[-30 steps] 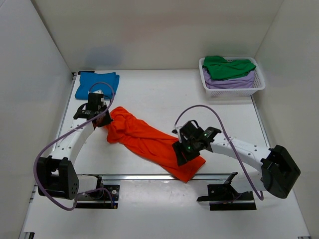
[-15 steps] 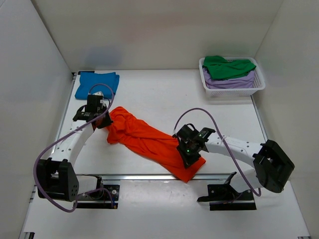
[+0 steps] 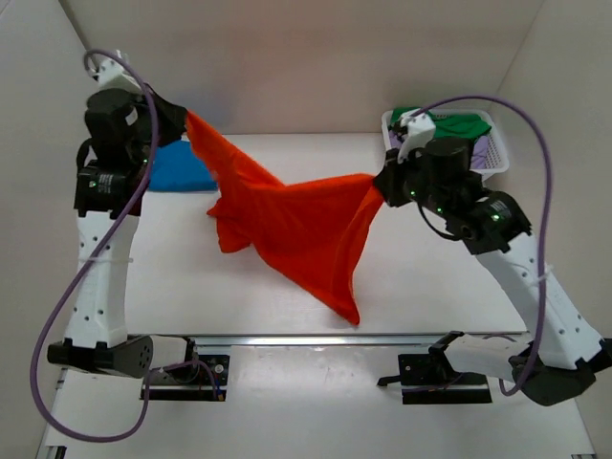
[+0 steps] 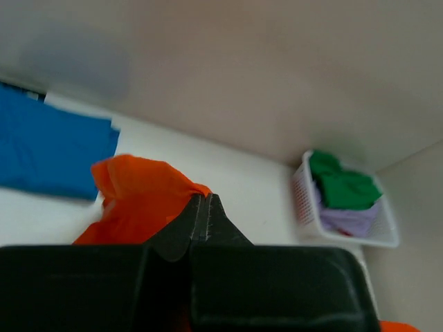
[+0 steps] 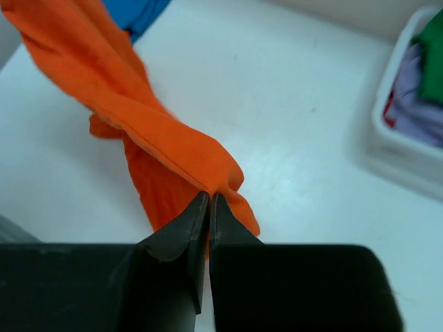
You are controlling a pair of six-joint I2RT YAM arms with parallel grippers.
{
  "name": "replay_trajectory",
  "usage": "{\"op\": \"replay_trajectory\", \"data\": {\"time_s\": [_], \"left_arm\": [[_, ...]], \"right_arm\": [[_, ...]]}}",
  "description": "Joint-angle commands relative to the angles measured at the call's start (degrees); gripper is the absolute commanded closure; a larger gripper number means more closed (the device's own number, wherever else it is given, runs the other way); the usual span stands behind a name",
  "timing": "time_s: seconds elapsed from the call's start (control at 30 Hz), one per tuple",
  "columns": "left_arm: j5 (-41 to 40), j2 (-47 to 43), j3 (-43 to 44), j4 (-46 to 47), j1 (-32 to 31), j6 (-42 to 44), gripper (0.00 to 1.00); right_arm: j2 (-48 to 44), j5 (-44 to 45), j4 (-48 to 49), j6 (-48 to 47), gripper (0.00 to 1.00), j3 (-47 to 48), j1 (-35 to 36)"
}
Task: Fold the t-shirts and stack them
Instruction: Flatten out the tshirt
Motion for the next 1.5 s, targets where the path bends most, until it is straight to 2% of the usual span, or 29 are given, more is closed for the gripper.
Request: {"op": "replay_trajectory", "data": {"time_s": [0.0, 0.07, 0.17, 0.2, 0.27, 0.33, 0.43, 0.47, 0.63, 0.8, 1.0, 1.13, 1.47], "left_arm": [[-0.3, -1.6, 6.6, -1.9, 0.0, -1.8, 1.0], [-1.3, -3.8, 8.7, -2.6, -0.4, -2.0, 1.0], [-3.7, -9.6, 7.6, -1.4, -0.1, -1.8, 1.0], [-5.5, -10.4, 8.1, -0.8, -0.8, -1.5, 1.0], [-8.0, -13.2, 10.7, -0.9, -2.4, -0.7, 1.0], [-9.9, -13.4, 13.8, -1.4, -5.2, 0.1, 1.0], [-11.7, -13.1, 17.6, -2.6, -8.2, 0.6, 1.0], [-12.2, -12.9, 18.0, -1.8, -9.0, 0.6, 1.0], [-11.2, -12.5, 16.9, 0.8, -8.4, 0.6, 1.0], [-9.1, -10.5, 12.3, 4.3, -5.9, 1.4, 1.0], [-6.4, -5.6, 12.8, 4.8, -2.4, 3.8, 1.0], [-7.1, -3.9, 15.6, 4.5, -3.0, 5.7, 1.0], [-7.2, -8.6, 16.7, 3.3, -4.7, 5.8, 1.0]], "right_arm": [[-2.0, 3.6, 0.9, -4.7, 1.0, 6.8, -0.2], [-3.8, 4.8, 1.5, -6.0, 1.0, 8.6, -0.4], [-7.7, 1.7, 3.5, -5.9, 1.0, 10.3, -3.4], [-9.4, 0.5, 3.4, -5.7, 1.0, 11.0, -6.2], [-11.9, -8.6, 5.5, -5.2, 1.0, 11.7, -13.0], [-14.4, -18.3, 7.0, -4.3, 1.0, 11.9, -26.4], [-14.0, -20.5, 7.8, -2.8, 1.0, 15.4, -25.5], [-13.1, -23.9, 7.3, -2.2, 1.0, 16.1, -28.3], [-11.7, -25.1, 8.4, -1.0, 1.0, 16.3, -28.6], [-9.0, -22.5, 9.7, -2.7, 1.0, 15.7, -28.0], [-3.9, -20.0, 11.2, -5.0, 1.0, 13.7, -27.3], [-3.5, -19.4, 11.8, -5.4, 1.0, 14.7, -27.5], [-9.9, -20.6, 10.5, -4.1, 1.0, 10.0, -29.2]]}}
